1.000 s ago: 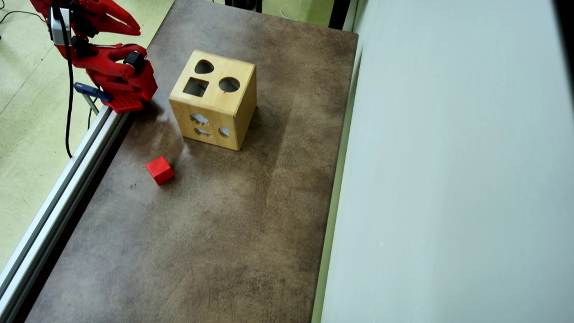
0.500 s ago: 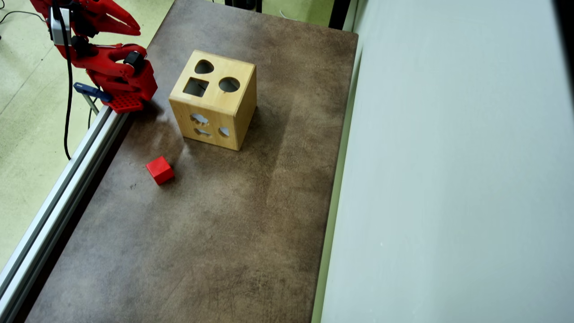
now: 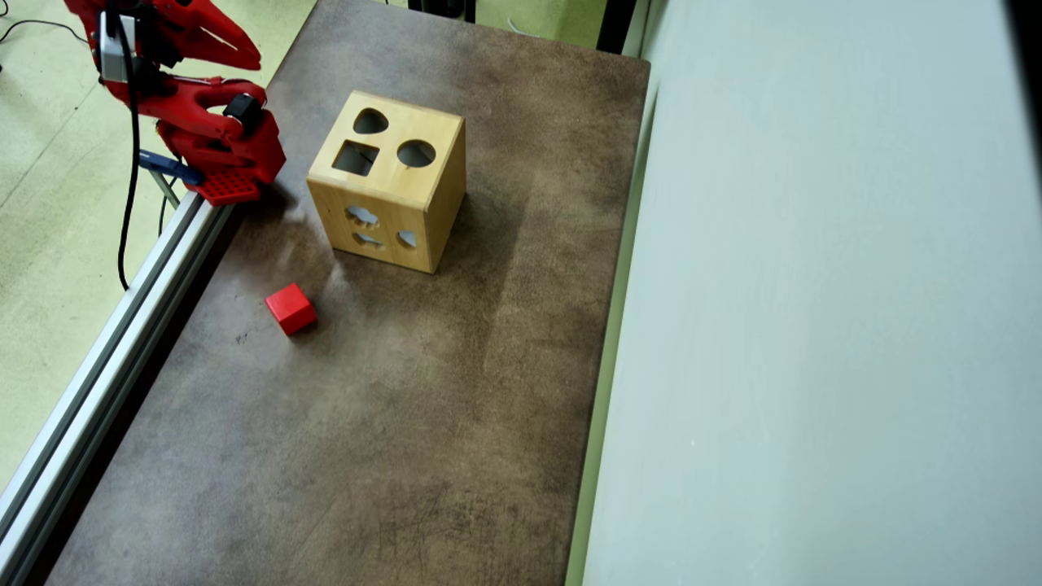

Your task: Pick and place the red cube on the square hole

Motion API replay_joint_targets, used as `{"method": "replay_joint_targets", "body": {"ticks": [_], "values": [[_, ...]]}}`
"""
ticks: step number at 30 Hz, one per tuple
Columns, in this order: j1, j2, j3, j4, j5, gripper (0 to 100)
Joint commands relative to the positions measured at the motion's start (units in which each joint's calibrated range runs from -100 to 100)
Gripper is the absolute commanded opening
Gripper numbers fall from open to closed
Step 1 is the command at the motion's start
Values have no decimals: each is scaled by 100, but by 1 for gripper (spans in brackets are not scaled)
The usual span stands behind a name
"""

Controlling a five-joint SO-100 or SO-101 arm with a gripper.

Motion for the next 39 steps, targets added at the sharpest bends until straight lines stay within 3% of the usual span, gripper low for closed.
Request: {"method": "replay_joint_targets", "body": {"ticks": [1, 6, 12, 27, 39], "values": [[577, 1364, -1092, 49, 39, 4], [1402, 2926, -2139, 49, 44, 4], [2323, 4090, -2228, 41, 269, 4], [3133, 5398, -2130, 41, 3131, 4], [3051, 6493, -1843, 41, 4488, 5]]}}
